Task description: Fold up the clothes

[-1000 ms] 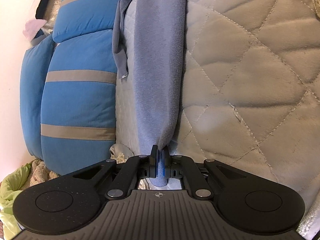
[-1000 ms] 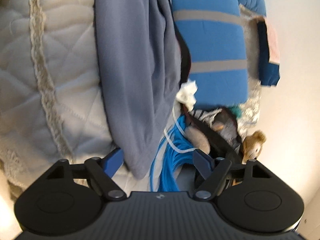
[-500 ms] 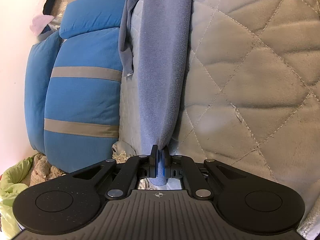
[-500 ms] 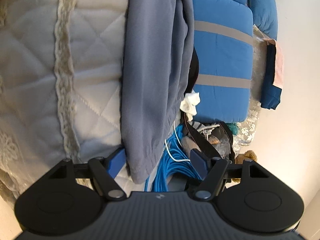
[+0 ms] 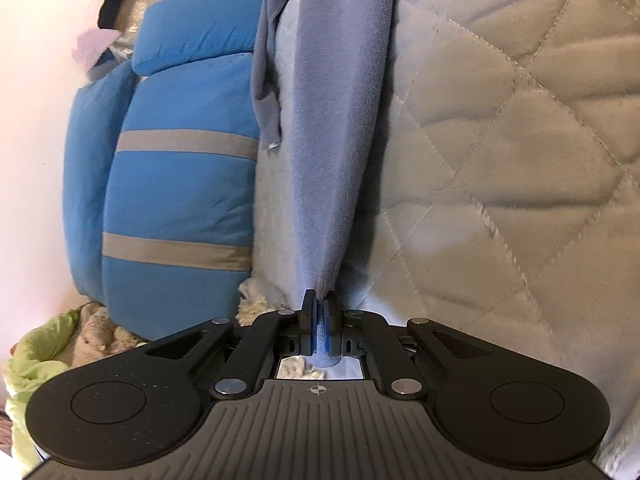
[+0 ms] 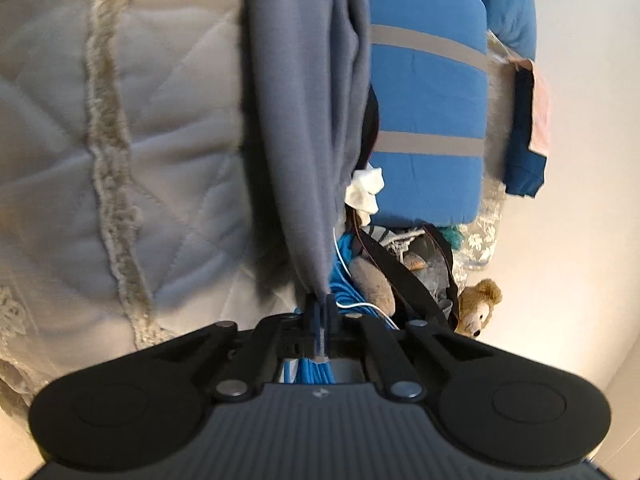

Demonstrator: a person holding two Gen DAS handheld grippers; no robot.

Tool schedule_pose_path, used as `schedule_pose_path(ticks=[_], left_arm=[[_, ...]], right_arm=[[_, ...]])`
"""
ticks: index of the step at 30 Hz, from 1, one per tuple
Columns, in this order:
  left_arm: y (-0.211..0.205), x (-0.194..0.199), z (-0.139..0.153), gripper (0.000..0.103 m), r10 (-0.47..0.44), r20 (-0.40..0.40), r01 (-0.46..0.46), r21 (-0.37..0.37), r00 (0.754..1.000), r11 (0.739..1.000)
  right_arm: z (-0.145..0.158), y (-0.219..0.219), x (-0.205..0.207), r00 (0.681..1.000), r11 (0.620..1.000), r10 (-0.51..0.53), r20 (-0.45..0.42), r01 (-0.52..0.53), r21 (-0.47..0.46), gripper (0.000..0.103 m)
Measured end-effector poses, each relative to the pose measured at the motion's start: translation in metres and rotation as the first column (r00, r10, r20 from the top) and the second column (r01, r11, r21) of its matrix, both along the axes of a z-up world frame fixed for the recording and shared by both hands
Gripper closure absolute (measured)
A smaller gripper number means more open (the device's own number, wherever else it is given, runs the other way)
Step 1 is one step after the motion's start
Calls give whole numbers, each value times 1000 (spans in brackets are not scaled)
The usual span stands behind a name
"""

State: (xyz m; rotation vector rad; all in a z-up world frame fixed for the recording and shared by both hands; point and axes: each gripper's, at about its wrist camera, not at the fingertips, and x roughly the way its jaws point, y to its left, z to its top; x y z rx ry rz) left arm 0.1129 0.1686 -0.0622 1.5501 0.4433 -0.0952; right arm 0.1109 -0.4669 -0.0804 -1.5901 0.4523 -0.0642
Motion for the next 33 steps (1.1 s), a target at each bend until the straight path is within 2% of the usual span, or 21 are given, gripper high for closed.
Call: schedule_pose_path(ticks=[4, 9, 14, 17, 20, 25, 28, 29, 31, 32, 33], left_arm=[[6, -13, 19, 101, -13, 7, 13, -50, 1000, 999], [16, -33, 41, 101, -40, 31, 42, -61, 999, 997], [27, -49, 49, 101, -49, 37, 52, -76, 998, 996], [24, -54, 36, 101, -54, -6, 53, -75, 999, 996], [21, -59, 24, 101, -54, -70, 46, -110, 996, 993], [24, -60, 29, 98, -36, -98, 18, -179, 995, 984], [32, -56, 35, 97, -13, -137, -11, -178, 991, 984], [36, -55, 36, 92, -2, -146, -24, -178, 989, 984], [45, -53, 41, 71, 24, -162, -55, -192, 987, 980], [50, -52, 45, 56, 34, -177, -73, -219, 984, 973], [56, -51, 52, 50, 35, -201, -89, -268, 979, 959]], right_arm=[[19, -7, 0, 1000, 1000, 10, 2, -10, 25, 103], [38, -13, -1, 1000, 999, 11, -5, -10, 41, 103], [51, -18, -6, 1000, 998, 10, -3, -9, 62, 103], [44, -19, -8, 999, 998, 3, -51, 1, 67, 103], [32, -17, -14, 994, 998, 0, -109, 8, 69, 103], [25, -17, -20, 988, 997, -5, -156, 18, 80, 103], [25, -15, -23, 985, 996, -1, -170, 16, 88, 62], [26, -15, -25, 986, 995, -2, -167, 19, 100, 54], [35, -16, -28, 989, 987, -8, -147, 31, 155, 24], [42, -15, -30, 990, 979, -11, -141, 40, 201, 21], [48, -13, -31, 990, 969, -15, -143, 50, 241, 19]])
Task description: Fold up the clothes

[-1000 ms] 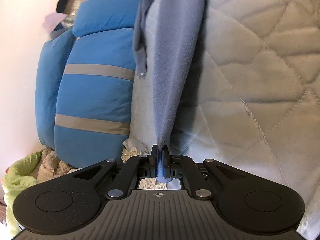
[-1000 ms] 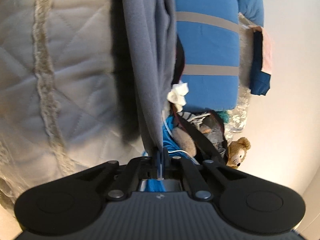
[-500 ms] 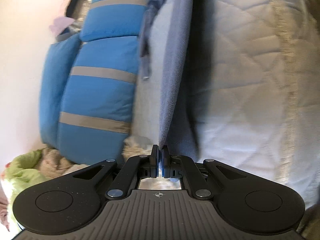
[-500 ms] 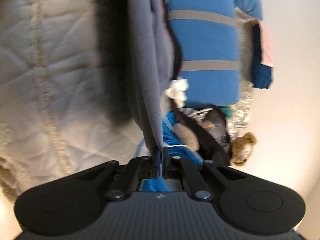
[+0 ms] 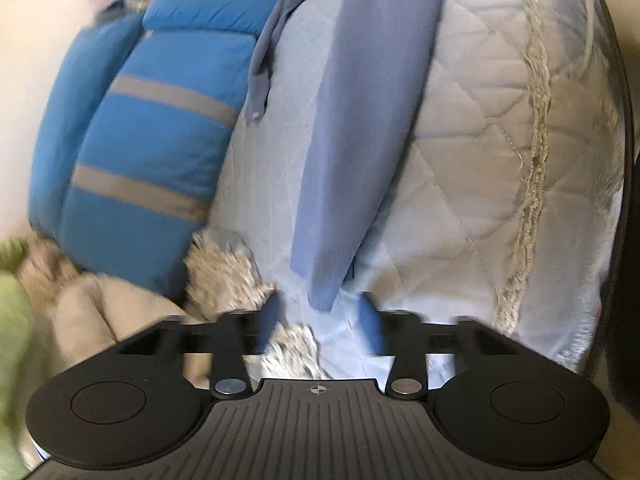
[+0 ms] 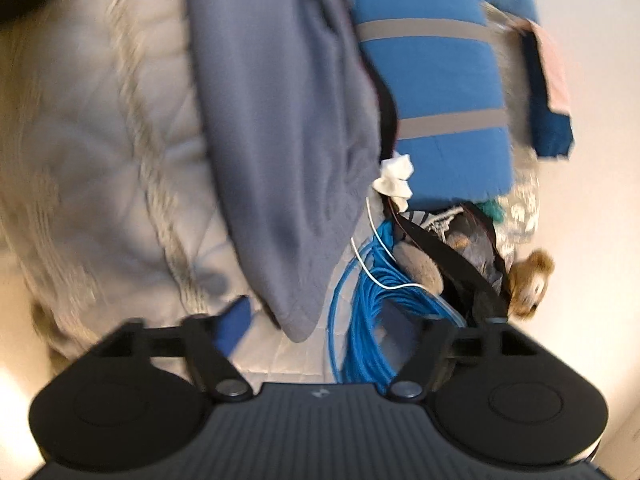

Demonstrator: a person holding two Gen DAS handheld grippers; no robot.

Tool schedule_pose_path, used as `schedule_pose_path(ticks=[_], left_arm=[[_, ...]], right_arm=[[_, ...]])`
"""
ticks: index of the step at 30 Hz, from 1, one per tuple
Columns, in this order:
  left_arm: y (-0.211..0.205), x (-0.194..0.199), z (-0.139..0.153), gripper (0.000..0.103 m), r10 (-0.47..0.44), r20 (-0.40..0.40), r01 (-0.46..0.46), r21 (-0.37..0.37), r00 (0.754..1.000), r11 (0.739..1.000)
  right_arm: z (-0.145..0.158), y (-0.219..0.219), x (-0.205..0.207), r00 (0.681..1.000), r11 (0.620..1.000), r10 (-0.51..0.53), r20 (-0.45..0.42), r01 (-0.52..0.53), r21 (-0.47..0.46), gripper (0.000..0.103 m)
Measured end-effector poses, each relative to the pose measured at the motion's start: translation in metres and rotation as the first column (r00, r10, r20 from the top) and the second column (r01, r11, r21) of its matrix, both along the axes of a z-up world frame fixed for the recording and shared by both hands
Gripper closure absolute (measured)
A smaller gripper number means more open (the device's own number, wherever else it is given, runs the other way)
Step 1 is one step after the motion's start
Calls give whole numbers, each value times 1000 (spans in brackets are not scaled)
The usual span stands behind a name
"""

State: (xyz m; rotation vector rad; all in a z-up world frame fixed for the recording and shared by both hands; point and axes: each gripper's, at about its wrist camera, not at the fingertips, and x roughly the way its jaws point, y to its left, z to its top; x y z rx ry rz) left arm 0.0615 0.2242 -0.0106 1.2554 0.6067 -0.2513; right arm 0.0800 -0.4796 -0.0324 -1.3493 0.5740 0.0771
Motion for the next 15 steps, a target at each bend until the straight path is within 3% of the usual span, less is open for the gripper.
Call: schedule_pose_path(ticks=[3, 5, 7, 9, 12, 15], left_arm=[[14, 6, 21, 50, 42, -55, -50, -168, 998, 985], [22, 13, 37, 50, 83, -76, -102, -292, 994, 951], [31, 24, 51, 50, 141, -89, -166, -433, 986, 886], [37, 38, 61, 50, 212, -107, -236, -549, 971, 802], [47, 58, 65, 50, 316, -168, -346, -643, 934, 683], [62, 80, 63, 50, 423, -272, -477, -712, 864, 516]], right_arm=[[18, 8, -4, 1000, 994, -18, -6, 18, 110, 0], [31, 20, -9, 1000, 981, -6, -23, 11, 195, 0], [39, 33, -10, 1000, 966, 3, -31, 5, 258, 0], [46, 50, -8, 999, 944, 7, -33, 4, 329, 0], [55, 78, -4, 999, 899, 22, -25, -9, 437, 0], [62, 110, -5, 999, 858, 48, 3, -43, 511, 0]])
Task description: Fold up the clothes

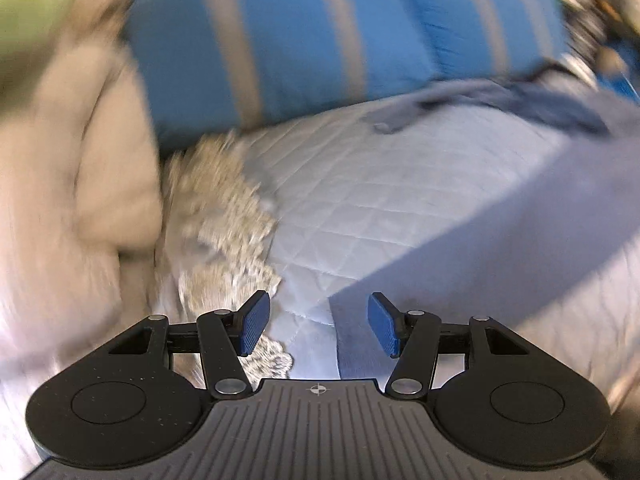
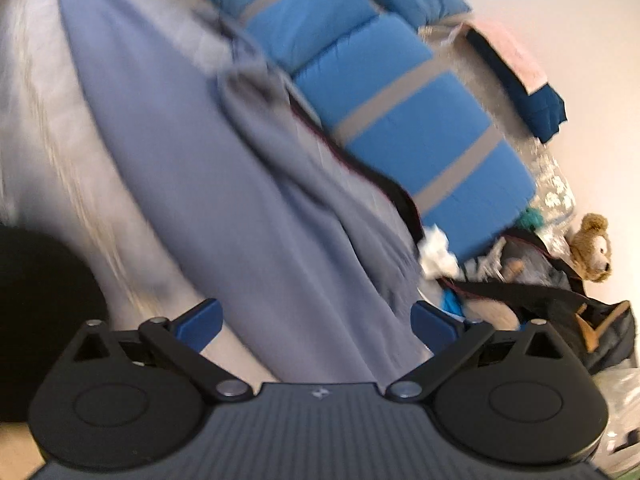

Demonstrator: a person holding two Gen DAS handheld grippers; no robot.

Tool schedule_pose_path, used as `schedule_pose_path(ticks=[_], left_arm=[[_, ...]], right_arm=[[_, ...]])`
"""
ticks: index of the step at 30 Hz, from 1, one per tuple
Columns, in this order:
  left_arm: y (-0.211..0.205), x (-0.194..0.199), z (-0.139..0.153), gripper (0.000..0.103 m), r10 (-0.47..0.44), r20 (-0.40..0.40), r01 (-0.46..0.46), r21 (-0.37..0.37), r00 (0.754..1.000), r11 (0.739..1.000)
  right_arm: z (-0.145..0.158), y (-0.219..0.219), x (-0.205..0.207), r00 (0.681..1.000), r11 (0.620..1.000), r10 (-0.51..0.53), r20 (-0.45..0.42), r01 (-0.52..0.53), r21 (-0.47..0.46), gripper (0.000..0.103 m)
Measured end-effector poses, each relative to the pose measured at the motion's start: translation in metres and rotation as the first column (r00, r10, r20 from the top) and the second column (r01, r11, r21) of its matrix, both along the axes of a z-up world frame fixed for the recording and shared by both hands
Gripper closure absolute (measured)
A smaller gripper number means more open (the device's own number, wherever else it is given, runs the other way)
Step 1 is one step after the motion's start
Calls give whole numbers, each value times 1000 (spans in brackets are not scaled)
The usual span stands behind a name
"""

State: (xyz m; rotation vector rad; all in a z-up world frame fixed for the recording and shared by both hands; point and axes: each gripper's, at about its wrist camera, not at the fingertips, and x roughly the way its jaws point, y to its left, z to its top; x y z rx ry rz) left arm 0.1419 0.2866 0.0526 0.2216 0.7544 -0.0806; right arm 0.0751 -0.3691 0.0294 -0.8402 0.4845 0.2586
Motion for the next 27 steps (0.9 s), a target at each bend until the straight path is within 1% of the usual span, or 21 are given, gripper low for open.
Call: schedule_pose_path(ticks=[1, 2, 3, 5, 7, 8, 9, 10, 11, 13, 14, 16, 17, 18, 20, 22, 23, 24, 25, 26, 27], left_arm=[[7, 5, -2, 51, 50, -26, -51, -73, 998, 996], [14, 12, -3, 51, 88, -56, -95, -148, 995, 984], [19, 19, -6, 51, 114, -89, -131, -216, 990, 967], [25, 29, -13, 52, 156, -124, -186, -285, 980, 940], [27, 34, -17, 56, 198, -138, -232, -307, 970, 923], [28, 36, -19, 77, 217, -138, -251, -315, 966, 915], [30, 35, -20, 103, 223, -129, -254, -331, 966, 909], [30, 32, -20, 103, 222, -125, -252, -348, 967, 903], [29, 28, -18, 103, 222, -96, -242, -356, 970, 903], [20, 18, -12, 103, 194, 22, -178, -315, 981, 932], [15, 13, -9, 103, 172, 85, -141, -288, 982, 947], [9, -4, -1, 103, 126, 215, -70, -251, 968, 965], [7, -9, 1, 103, 117, 251, -57, -234, 961, 971], [6, -12, 3, 102, 120, 264, -63, -212, 957, 975], [7, -7, 0, 101, 136, 216, -91, -205, 967, 975], [14, 1, -5, 97, 153, 127, -116, -261, 980, 958], [17, 5, -7, 91, 168, 91, -134, -292, 982, 947], [21, 8, -11, 80, 184, 62, -156, -319, 981, 935], [25, 11, -14, 73, 201, 33, -177, -344, 979, 922], [29, 14, -18, 64, 216, 3, -199, -369, 976, 908], [34, 17, -20, 62, 230, -24, -221, -396, 973, 891]], right_arm=[[2, 12, -1, 1000, 1000, 11, 9, -12, 24, 0], [4, 25, -3, 1000, 999, 25, 18, -26, 45, 0], [5, 36, -5, 999, 997, 42, 22, -44, 61, 0], [6, 56, -9, 996, 992, 84, 26, -86, 87, 0], [6, 75, -17, 992, 987, 125, 36, -128, 100, 0], [5, 83, -20, 988, 983, 150, 36, -153, 103, 0], [3, 90, -23, 985, 980, 167, 35, -170, 103, 0], [1, 97, -26, 983, 978, 179, 35, -182, 103, 0], [-1, 103, -29, 981, 975, 191, 33, -193, 105, 0], [-6, 112, -35, 977, 970, 211, 26, -213, 115, 0], [-8, 114, -37, 975, 968, 219, 23, -220, 117, 0], [-12, 118, -38, 973, 965, 232, 13, -232, 120, 0], [-14, 119, -39, 971, 964, 237, 7, -236, 122, 0], [-16, 120, -40, 971, 964, 238, 1, -236, 124, 0], [-19, 121, -39, 972, 965, 233, -12, -230, 129, 0], [-22, 121, -38, 973, 965, 230, -19, -226, 133, 0], [-23, 122, -38, 973, 965, 227, -25, -222, 136, 0], [-23, 123, -37, 974, 966, 226, -28, -220, 139, 0], [-24, 124, -37, 973, 965, 228, -29, -222, 141, 0], [-24, 124, -38, 972, 964, 232, -29, -225, 141, 0], [-24, 125, -40, 971, 963, 236, -28, -230, 140, 0]])
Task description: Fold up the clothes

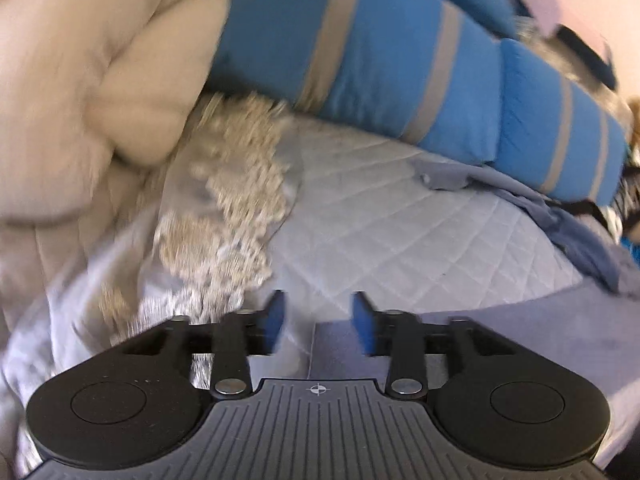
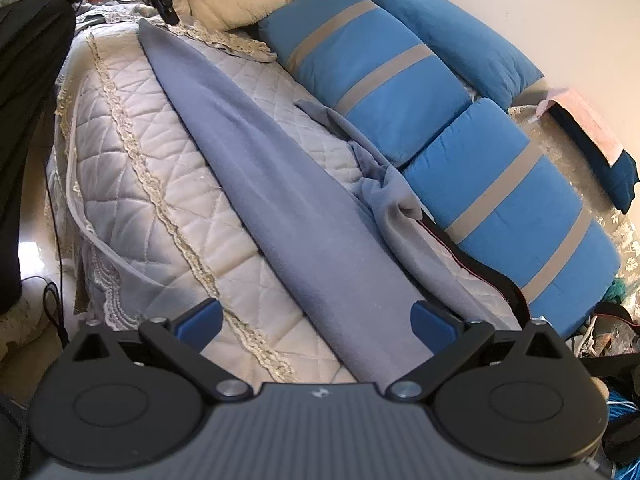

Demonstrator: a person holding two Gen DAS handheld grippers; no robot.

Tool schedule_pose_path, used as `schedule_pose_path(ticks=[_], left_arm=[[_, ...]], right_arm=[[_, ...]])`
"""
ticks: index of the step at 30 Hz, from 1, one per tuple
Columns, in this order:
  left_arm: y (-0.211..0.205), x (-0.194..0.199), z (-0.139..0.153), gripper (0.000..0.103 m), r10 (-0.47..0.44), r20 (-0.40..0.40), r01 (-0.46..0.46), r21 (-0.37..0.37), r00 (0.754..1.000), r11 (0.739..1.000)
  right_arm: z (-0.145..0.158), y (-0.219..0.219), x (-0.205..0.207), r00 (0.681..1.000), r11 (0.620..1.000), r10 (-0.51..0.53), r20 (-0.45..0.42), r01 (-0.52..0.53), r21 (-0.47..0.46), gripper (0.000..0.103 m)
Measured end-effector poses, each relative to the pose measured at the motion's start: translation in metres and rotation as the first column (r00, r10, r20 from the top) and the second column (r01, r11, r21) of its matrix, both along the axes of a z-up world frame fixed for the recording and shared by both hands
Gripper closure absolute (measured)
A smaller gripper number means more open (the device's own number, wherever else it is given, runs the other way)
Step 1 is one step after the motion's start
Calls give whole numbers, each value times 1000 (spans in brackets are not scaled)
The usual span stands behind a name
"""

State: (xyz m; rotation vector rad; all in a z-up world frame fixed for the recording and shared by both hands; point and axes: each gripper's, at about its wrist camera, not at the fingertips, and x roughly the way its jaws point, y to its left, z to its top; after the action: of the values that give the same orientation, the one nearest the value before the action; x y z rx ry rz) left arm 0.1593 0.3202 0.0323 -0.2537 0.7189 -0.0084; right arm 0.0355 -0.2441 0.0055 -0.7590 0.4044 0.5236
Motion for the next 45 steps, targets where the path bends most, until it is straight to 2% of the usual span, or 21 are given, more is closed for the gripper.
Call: schedule_pose_path(ticks=[3, 6, 7, 8, 9, 13, 15, 17, 19, 23, 25, 27, 29, 36, 39, 40, 41, 42, 45], left_arm=[[8, 5, -7, 62, 18, -45, -21, -75, 999, 997], [9, 8, -9, 63, 18, -67, -24, -94, 998, 995], [9, 9, -9, 67, 11, -76, -19, -105, 997, 994], [8, 9, -9, 96, 5, -85, -15, -117, 996, 993], [8, 10, -9, 101, 0, -90, -11, -130, 996, 991], [-4, -7, 5, 101, -25, 50, 27, -39, 998, 999], [-10, -21, 14, 101, -55, 166, 56, 4, 985, 998], [-16, -34, 21, 101, -98, 262, 84, 64, 960, 994], [-23, -36, 23, 101, -107, 268, 75, 128, 957, 989], [-24, -22, 14, 96, -83, 170, 60, 136, 982, 989], [-19, -16, 8, 84, -50, 97, 40, 103, 994, 994], [-14, -14, 5, 66, -27, 65, 23, 59, 998, 998], [-6, -16, 4, 59, -5, 50, 4, 19, 999, 1000], [19, -26, -5, 56, 34, -48, -40, -132, 998, 990], [19, -31, -8, 60, 25, -80, -36, -144, 997, 989], [16, -33, -8, 70, 22, -86, -33, -123, 996, 992], [12, -33, -7, 100, 20, -109, -30, -88, 994, 996], [8, -33, -7, 102, 18, -132, -25, -54, 991, 998], [1, -37, -5, 102, 9, -131, -7, 12, 991, 1000]], right_arm=[[-1, 3, -4, 1000, 1000, 12, 2, -12, -6, 0], [-2, 5, -6, 1000, 1000, 13, -4, -13, -6, 0], [-3, 4, -6, 1000, 1000, 11, -6, -11, -6, 0], [-4, 4, -6, 1000, 1000, 9, -8, -9, -5, 0], [-4, 4, -6, 1000, 1000, 6, -10, -6, -4, 0], [-6, 2, -5, 1000, 1000, -2, -18, 2, 6, 0], [-6, 2, -6, 1000, 1000, -6, -21, 6, 12, 0], [-7, 1, -6, 1000, 1000, -8, -23, 9, 15, 0], [-7, 2, -5, 1000, 1000, -11, -27, 11, 16, 0], [-8, 4, -6, 1000, 1000, -9, -28, 9, 20, 0], [-7, 5, -8, 1000, 1000, -5, -25, 6, 23, 0], [-7, 5, -10, 1000, 1000, -1, -20, 1, 19, 0], [-7, 5, -11, 1000, 1000, -1, -19, 1, 15, 0], [-8, 3, -10, 999, 1000, -7, -31, 8, 27, 0], [-9, 4, -10, 1000, 1000, -5, -30, 6, 30, 0], [-9, 5, -10, 1000, 999, -3, -31, 4, 31, 0], [-9, 5, -10, 999, 999, -2, -32, 3, 33, 0], [-10, 6, -11, 999, 999, -1, -32, 2, 32, 0], [-10, 8, -12, 999, 999, 4, -32, -3, 32, 0]])
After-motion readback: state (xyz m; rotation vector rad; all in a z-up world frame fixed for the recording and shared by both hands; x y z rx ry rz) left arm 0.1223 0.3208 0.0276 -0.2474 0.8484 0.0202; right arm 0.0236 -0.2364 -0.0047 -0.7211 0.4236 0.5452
